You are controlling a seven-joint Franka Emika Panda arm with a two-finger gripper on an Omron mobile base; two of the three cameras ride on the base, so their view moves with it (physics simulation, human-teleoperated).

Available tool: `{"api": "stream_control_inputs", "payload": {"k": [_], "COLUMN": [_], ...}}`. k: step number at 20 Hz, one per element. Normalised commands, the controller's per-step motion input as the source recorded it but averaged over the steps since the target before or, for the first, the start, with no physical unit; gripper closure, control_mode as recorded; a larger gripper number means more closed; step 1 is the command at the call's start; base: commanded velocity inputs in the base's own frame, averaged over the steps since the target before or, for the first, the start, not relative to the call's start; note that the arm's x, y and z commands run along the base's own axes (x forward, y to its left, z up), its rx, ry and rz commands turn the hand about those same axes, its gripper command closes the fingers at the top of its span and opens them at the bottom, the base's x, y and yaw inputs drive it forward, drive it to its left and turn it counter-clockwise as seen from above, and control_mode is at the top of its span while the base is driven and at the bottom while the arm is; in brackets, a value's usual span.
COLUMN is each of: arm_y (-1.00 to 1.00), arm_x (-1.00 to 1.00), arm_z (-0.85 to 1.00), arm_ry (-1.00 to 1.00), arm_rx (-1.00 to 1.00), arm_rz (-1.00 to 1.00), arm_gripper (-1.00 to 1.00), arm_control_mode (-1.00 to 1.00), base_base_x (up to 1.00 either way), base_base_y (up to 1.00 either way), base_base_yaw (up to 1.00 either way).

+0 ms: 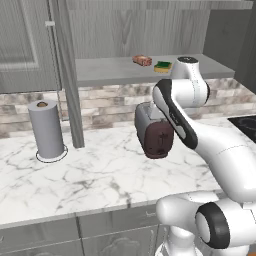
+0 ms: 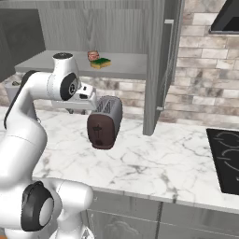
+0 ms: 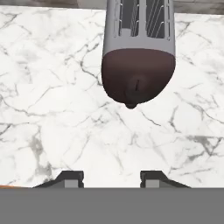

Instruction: Locate and retrieve the bar soap and sponge from the cabinet. Place them next to the sink.

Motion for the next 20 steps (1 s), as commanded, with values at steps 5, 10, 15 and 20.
{"api": "stream_control_inputs", "payload": {"k": [5, 10, 15, 20], "arm_y": [0.0, 0.0, -0.03, -0.08], "arm_x": [-0.09, -0.22, -0.19, -0.09], "arm_z": [0.05, 0.24, 0.35, 0.43], "arm_ry": [-0.02, -0.12, -0.15, -0.09], "arm_rx": [0.0, 0.0, 0.0, 0.0], "arm_rz": [0.0, 0.0, -0.03, -0.05], "arm_gripper": [-1.0, -1.0, -1.0, -1.0], "arm_control_mode": [-1.0, -1.0, -1.0, -1.0], "base_base_x": [0.0, 0.0, 0.0, 0.0], "base_base_y": [0.0, 0.0, 0.0, 0.0], "base_base_yaw": [0.0, 0.0, 0.0, 0.0]}}
